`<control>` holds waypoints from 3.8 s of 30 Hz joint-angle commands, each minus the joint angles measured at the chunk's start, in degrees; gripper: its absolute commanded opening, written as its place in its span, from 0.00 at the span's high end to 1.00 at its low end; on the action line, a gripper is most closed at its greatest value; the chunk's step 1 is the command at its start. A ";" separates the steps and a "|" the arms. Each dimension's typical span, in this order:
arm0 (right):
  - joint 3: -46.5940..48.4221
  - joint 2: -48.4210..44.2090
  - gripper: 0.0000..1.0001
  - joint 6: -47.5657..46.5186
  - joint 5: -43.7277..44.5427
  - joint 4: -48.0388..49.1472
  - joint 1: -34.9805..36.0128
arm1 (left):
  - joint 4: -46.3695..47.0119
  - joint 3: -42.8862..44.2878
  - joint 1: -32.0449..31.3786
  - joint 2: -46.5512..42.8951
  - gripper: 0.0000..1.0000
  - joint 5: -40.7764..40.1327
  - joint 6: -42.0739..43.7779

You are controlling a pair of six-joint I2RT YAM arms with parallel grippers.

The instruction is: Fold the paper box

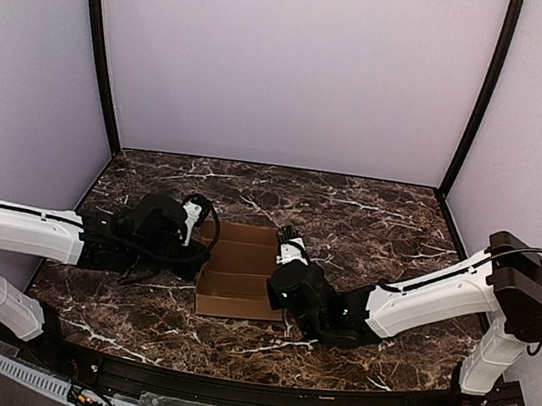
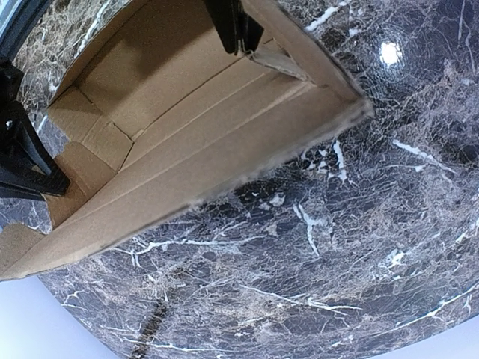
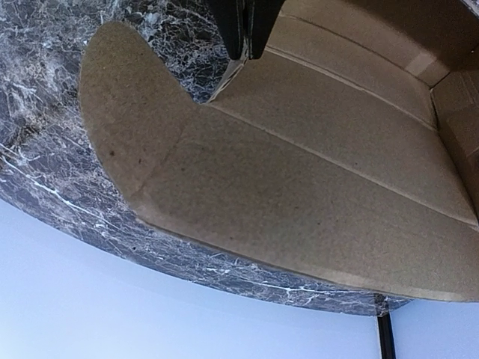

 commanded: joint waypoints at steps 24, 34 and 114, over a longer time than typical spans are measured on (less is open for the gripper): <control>-0.29 -1.89 0.83 3.33 -5.91 -2.03 2.87 | 5.97 -4.89 -3.45 -2.36 0.99 4.79 -1.34; -1.85 -8.00 0.62 2.26 -3.55 -4.87 1.56 | 4.95 -4.43 -3.63 -1.43 1.00 2.45 -1.56; 4.54 -11.15 0.66 5.39 -28.53 -23.30 -7.43 | 80.50 -24.19 -20.01 32.19 0.96 -14.83 11.23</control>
